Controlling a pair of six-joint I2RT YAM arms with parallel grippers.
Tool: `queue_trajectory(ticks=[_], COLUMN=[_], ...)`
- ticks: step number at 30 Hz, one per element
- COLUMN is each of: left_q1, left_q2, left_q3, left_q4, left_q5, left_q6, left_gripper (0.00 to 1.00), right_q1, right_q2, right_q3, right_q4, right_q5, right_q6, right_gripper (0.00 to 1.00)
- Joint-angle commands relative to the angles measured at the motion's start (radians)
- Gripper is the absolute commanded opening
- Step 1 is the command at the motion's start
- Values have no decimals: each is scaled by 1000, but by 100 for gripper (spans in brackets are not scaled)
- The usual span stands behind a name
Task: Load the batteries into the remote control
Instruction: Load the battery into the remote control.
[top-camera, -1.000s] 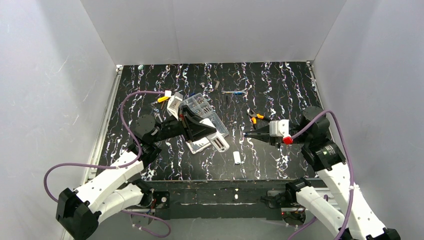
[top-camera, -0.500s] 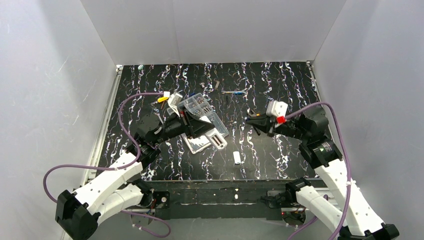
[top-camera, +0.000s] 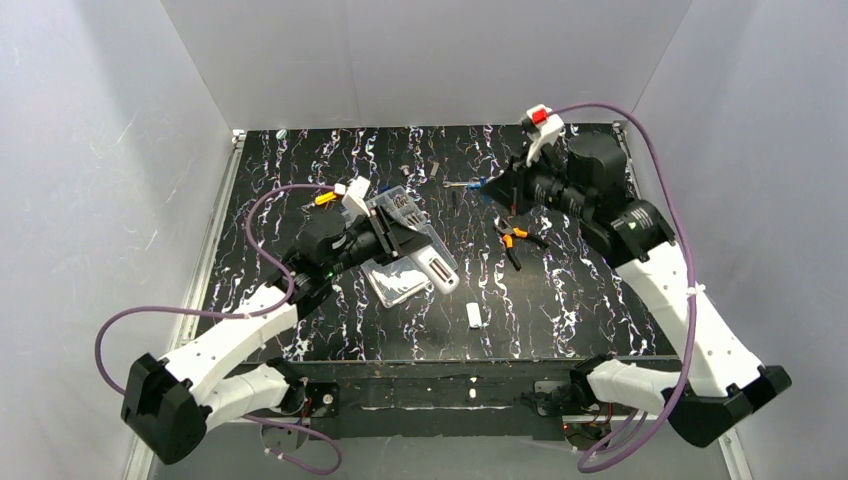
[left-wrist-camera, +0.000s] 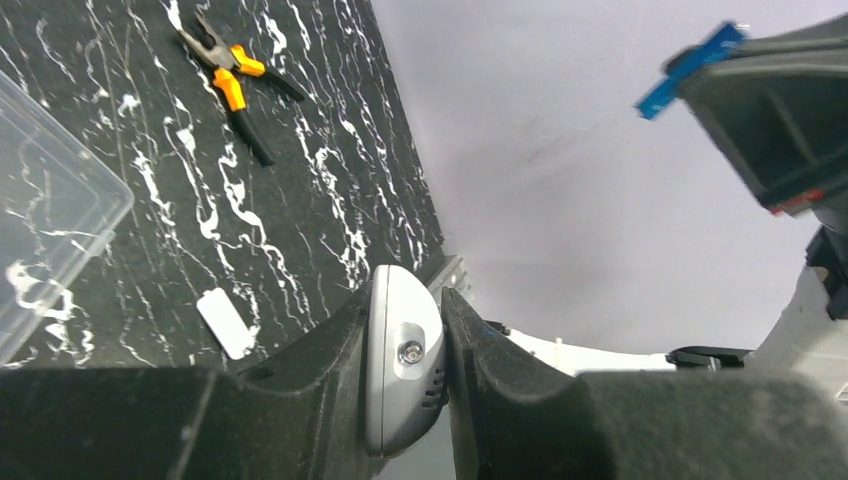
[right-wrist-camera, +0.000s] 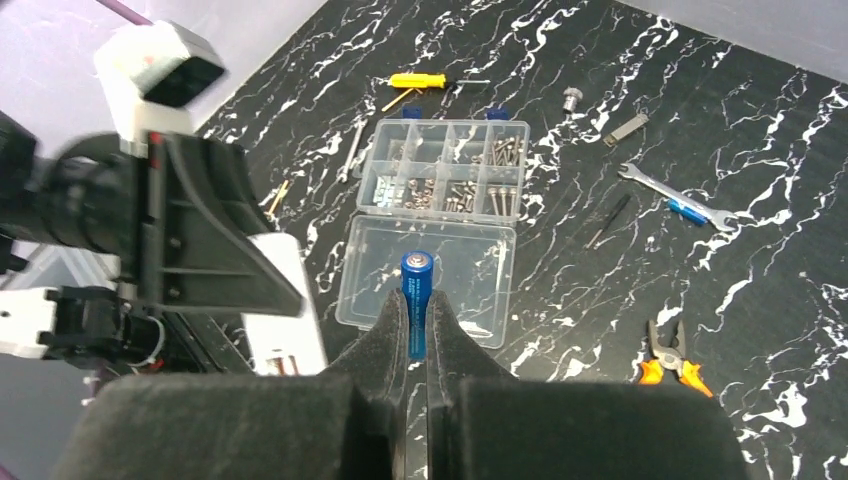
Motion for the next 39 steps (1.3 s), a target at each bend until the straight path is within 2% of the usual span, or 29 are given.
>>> queue_trajectory(ticks=[1, 4, 8, 11, 17, 29, 39], left_q1=[2, 2, 2, -1, -26, -40, -40], left_q2=[45, 55, 53, 54, 43, 40, 17], left_q3=[22, -1, 14, 4, -60, -84, -99], left_q4=[160, 232, 203, 237, 339, 345, 330], left_q5=[65, 70, 120, 153, 161, 119, 92], left_q6=[-143, -178, -158, -171, -191, -163, -155], left_gripper=[0, 0, 0, 0, 0, 0, 0], right_q1=[82, 154, 244, 300, 383, 429, 429], right_q2=[64, 134, 225, 251, 304, 310, 301], right_q3=[157, 260, 387, 406, 435, 363, 275], right_q4=[-211, -322, -513, -595, -731, -711, -646], right_q5=[124, 131, 77, 25, 61, 105, 48], right_q6=[66, 35, -82, -151, -181, -106, -85], right_gripper=[1, 1, 1, 1, 1, 1, 1])
